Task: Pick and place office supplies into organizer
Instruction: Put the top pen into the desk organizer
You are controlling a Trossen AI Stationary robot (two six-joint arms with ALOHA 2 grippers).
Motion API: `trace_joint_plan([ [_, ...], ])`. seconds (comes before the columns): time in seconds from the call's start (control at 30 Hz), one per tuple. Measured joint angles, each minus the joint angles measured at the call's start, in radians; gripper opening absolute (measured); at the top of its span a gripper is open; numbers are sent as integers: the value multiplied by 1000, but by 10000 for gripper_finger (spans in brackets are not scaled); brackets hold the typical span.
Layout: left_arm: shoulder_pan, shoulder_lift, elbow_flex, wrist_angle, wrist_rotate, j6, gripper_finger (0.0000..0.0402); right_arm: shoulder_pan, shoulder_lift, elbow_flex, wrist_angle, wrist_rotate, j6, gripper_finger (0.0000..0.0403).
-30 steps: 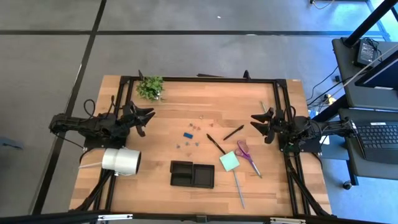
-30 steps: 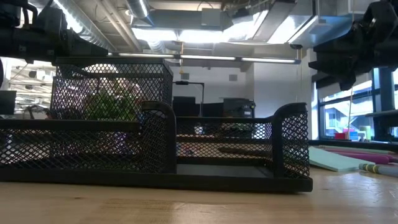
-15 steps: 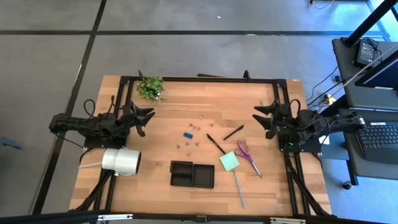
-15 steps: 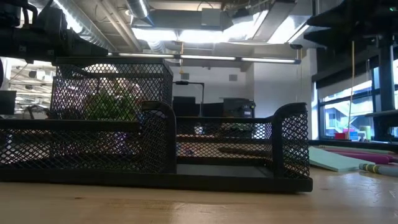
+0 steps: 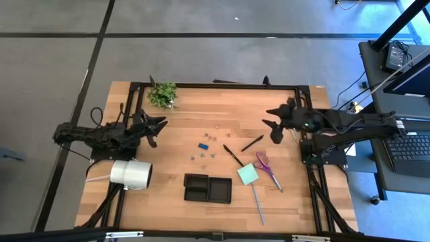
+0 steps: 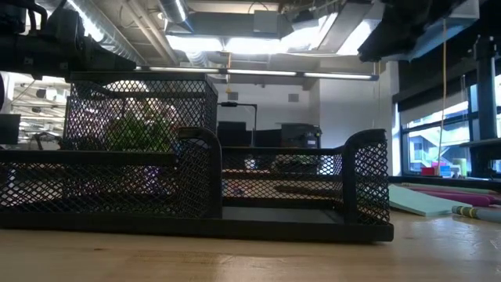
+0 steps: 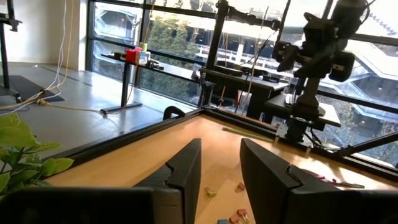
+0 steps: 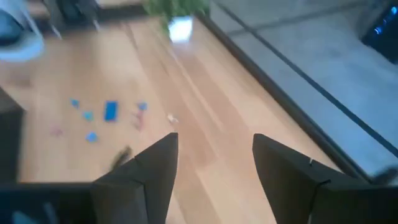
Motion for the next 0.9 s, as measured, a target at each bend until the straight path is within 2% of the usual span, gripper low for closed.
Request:
trace_joint_plan([
  [0.13,0,0,0,2,0,0,107,-45,83,66,18,30,-27,211],
  [0.23,0,0,0,1,0,0,105,-61,129,77,119,41,-59,211],
  [0.37,0,0,0,-2,0,0,106,-81,173,78,160,18,-186,211],
  [0.63,0,0,0,-4,0,0,105,-137,260,78,24,-213,-343,211],
  [0.9,0,0,0,-4,0,0,107,-185,396,77,-39,-354,-478,211],
])
